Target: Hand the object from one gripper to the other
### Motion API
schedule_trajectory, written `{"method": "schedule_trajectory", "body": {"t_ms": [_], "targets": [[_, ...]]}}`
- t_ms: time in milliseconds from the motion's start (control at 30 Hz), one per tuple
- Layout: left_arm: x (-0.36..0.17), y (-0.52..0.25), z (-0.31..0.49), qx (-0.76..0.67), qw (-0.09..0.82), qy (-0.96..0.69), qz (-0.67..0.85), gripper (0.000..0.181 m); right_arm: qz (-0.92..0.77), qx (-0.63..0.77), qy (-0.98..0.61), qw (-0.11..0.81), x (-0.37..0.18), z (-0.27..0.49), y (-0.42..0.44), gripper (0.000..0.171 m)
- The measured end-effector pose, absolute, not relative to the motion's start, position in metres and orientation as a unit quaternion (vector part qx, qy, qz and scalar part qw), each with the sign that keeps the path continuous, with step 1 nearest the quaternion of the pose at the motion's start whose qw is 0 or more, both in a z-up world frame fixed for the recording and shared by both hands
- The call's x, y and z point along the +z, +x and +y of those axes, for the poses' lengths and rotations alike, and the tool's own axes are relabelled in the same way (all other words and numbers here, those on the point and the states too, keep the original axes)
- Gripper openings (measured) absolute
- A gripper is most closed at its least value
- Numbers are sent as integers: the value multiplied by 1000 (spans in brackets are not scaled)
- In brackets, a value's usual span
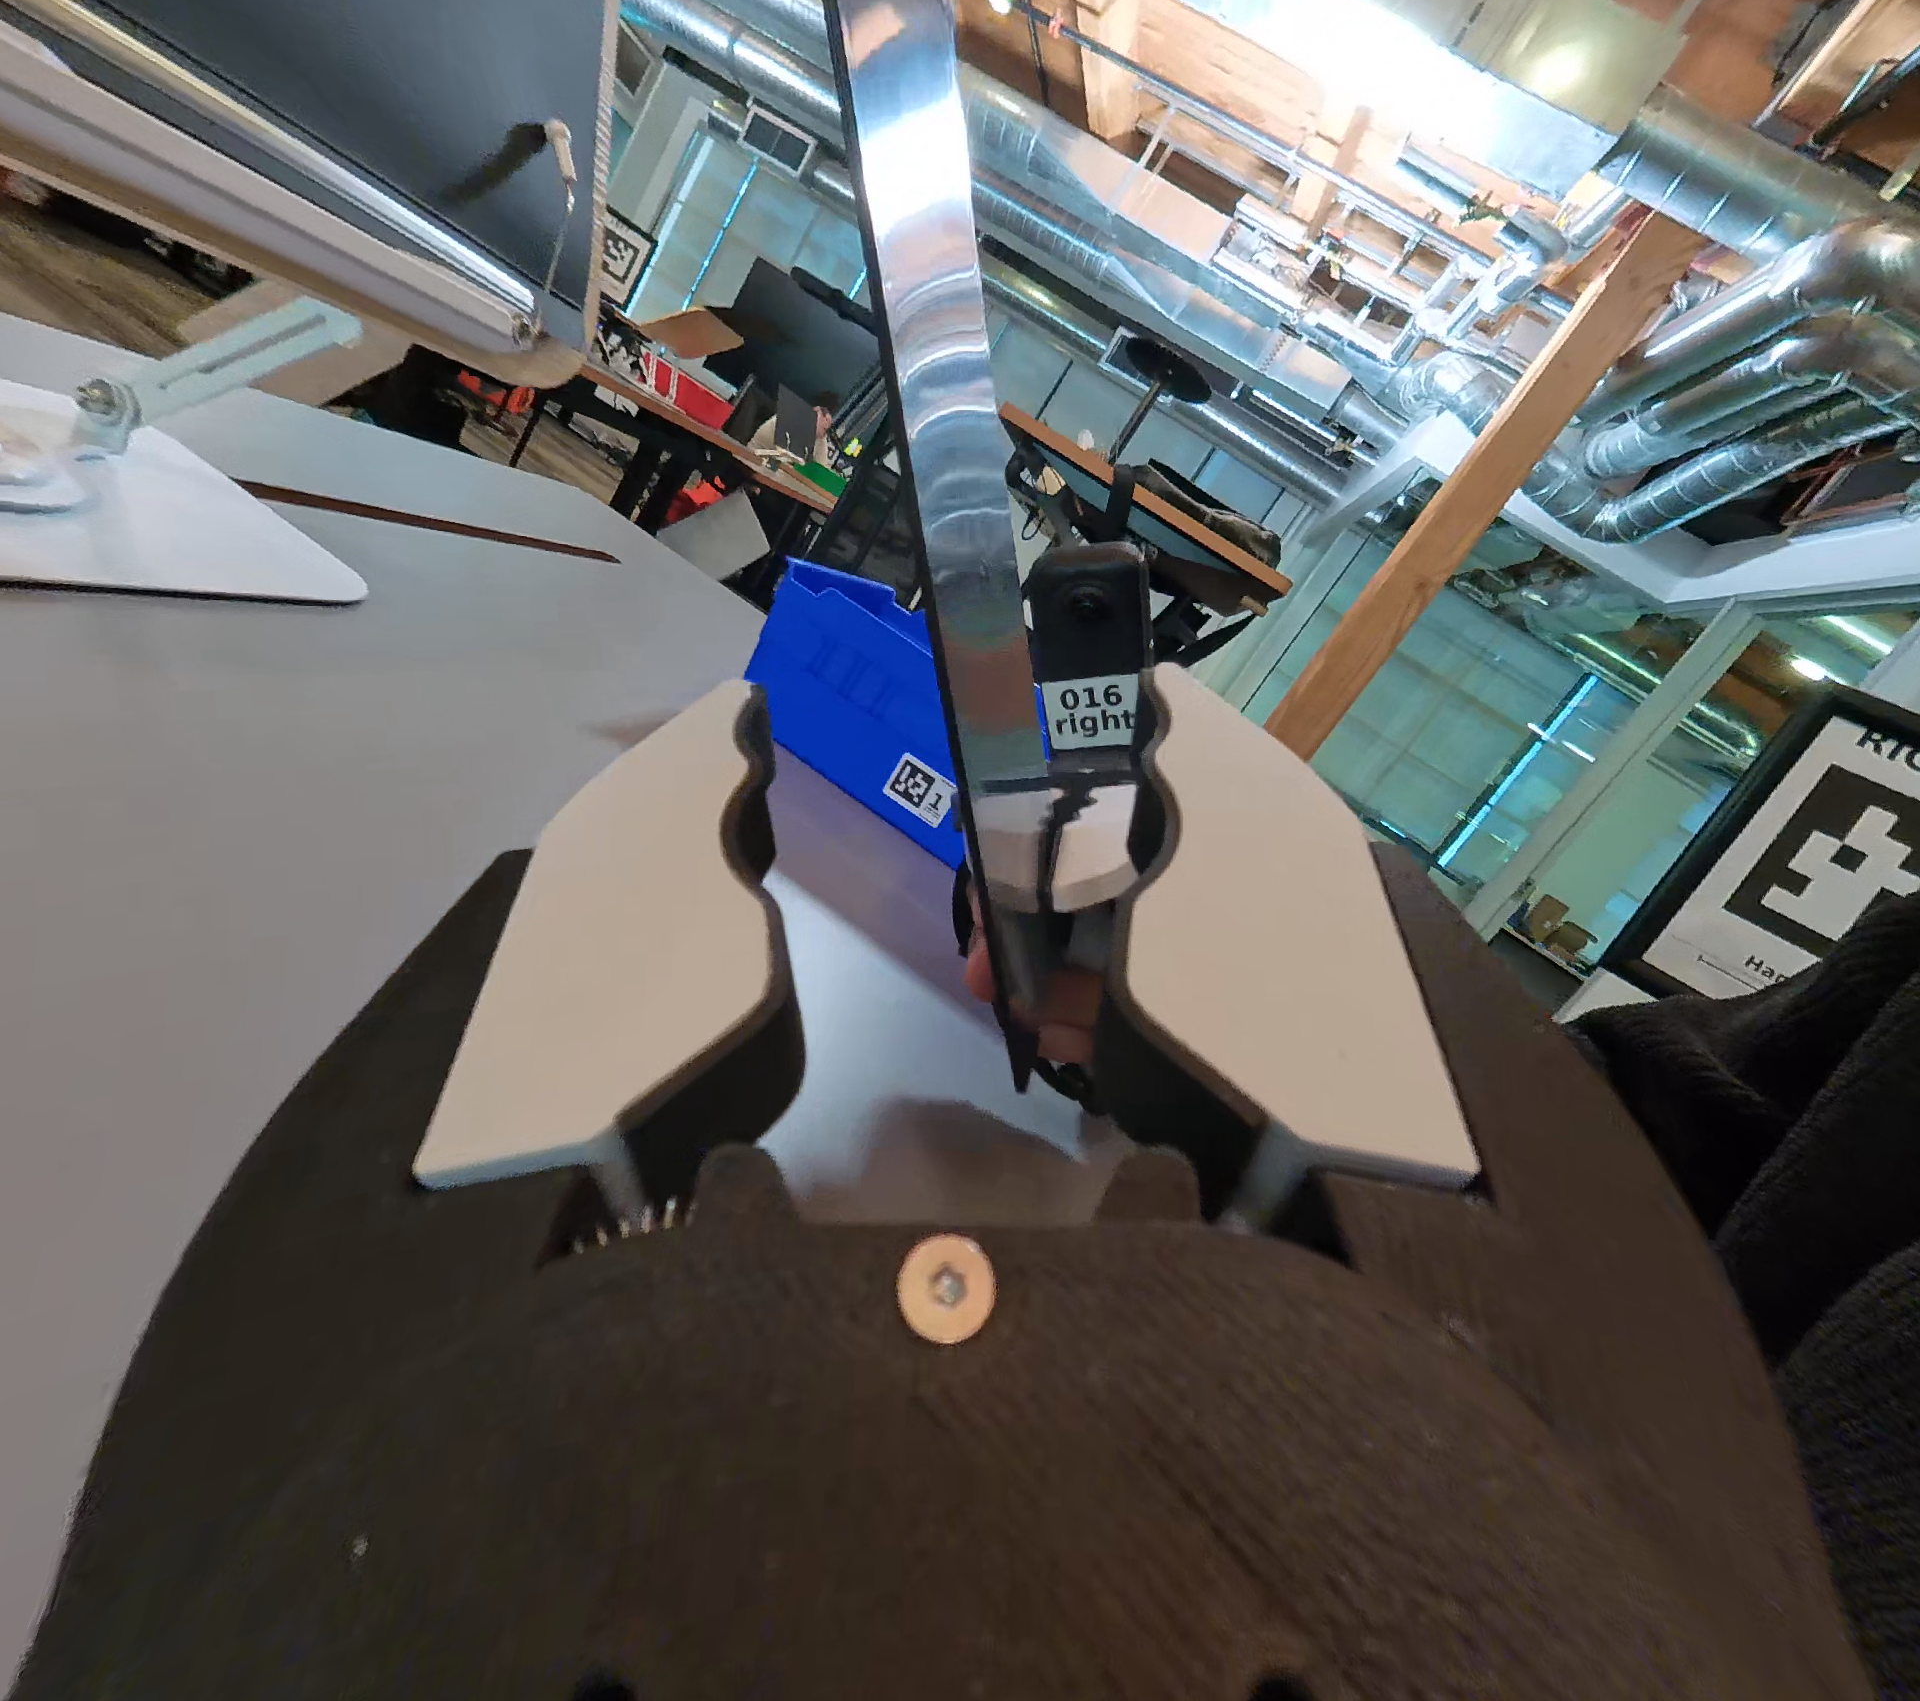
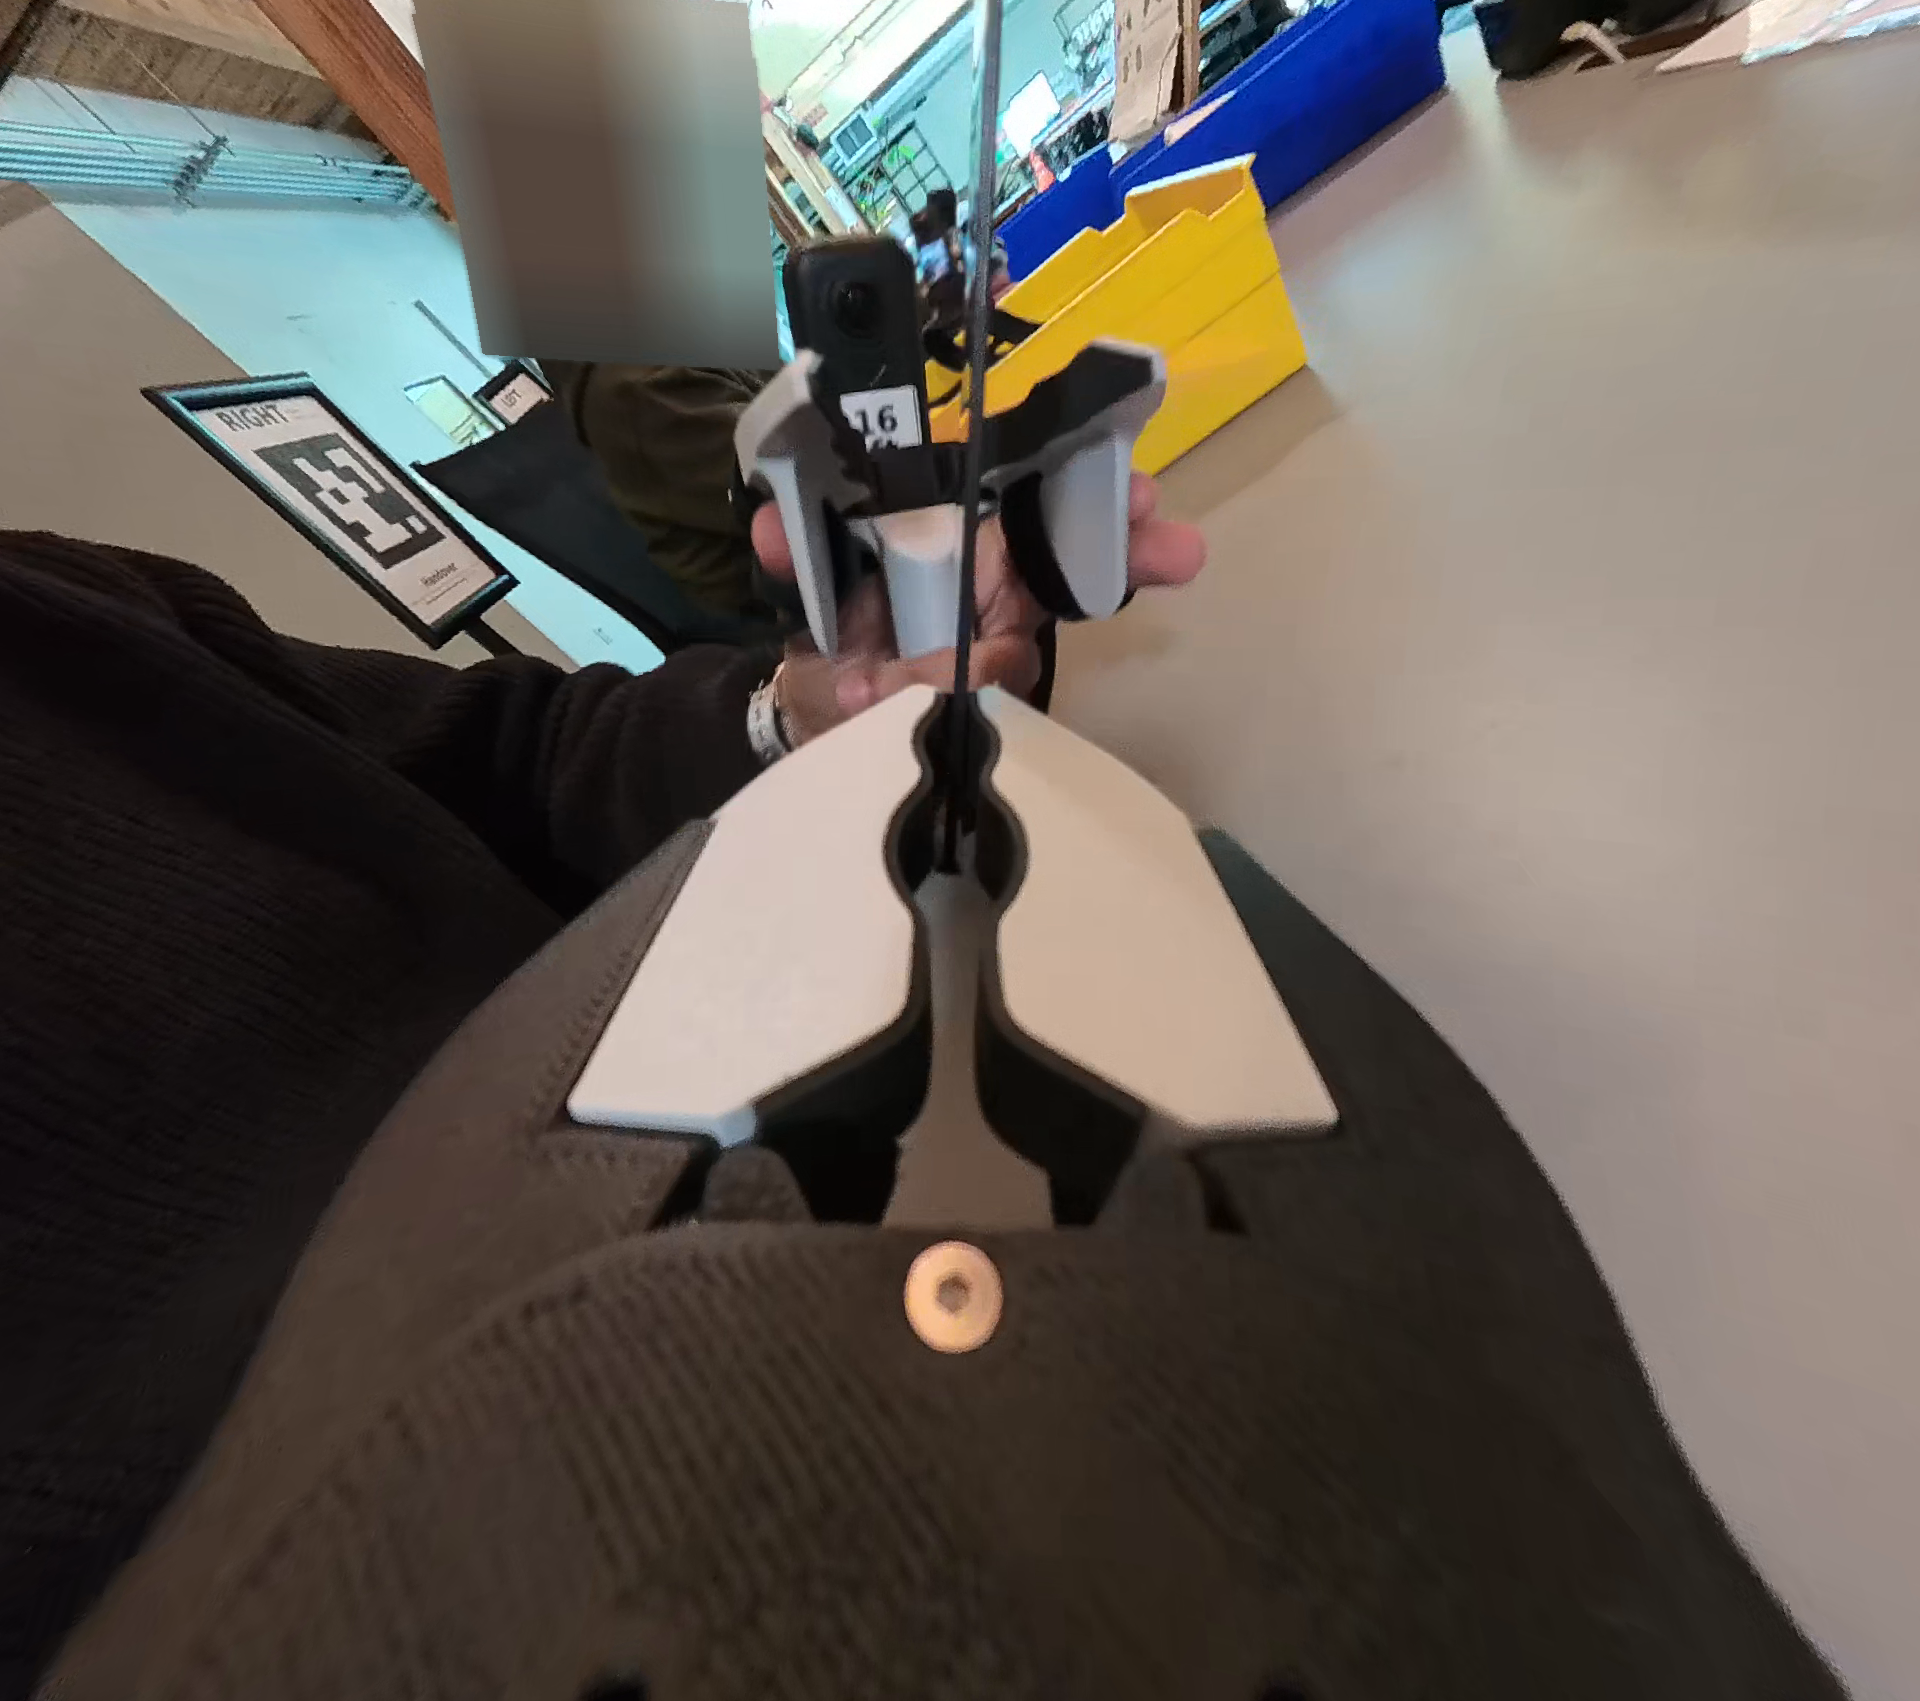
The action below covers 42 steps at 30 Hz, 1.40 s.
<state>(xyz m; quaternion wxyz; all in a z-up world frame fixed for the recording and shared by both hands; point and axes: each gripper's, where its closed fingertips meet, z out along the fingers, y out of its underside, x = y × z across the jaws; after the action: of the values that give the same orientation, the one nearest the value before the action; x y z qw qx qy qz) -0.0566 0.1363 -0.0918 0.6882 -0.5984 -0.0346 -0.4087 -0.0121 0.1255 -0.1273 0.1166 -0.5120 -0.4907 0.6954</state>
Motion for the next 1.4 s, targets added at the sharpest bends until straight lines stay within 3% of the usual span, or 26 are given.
{"method": "schedule_trajectory", "body": {"t_ms": [167, 300, 533, 800, 1100, 1267, 1400], "targets": [[-84, -92, 133, -402, 701, -586, -57, 124, -513, 679, -522, 57, -145, 108, -13, 2], [-86, -108, 130, -432, 685, -582, -75, 125, -536, 671, -511, 43, -149, 96, -12, 2], [-82, -104, 124, -504, 662, -551, -71, 84, -560, 640, -526, 27, -164, 90, -12, 2], [-81, -107, 119, -491, 677, -546, -60, 6, -572, 628, -528, 17, -170, 85, -11, 2], [-79, -107, 118, -475, 687, -547, -54, 4, -566, 635, -525, 29, -170, 88, -12, 5], [-80, -112, 118, -459, 694, -551, -62, 5, -515, 654, -547, 85, -159, 110, -22, 55], [-83, -115, 121, -471, 684, -551, -81, 4, -489, 642, -545, 226, -141, 143, -27, 80]]}}
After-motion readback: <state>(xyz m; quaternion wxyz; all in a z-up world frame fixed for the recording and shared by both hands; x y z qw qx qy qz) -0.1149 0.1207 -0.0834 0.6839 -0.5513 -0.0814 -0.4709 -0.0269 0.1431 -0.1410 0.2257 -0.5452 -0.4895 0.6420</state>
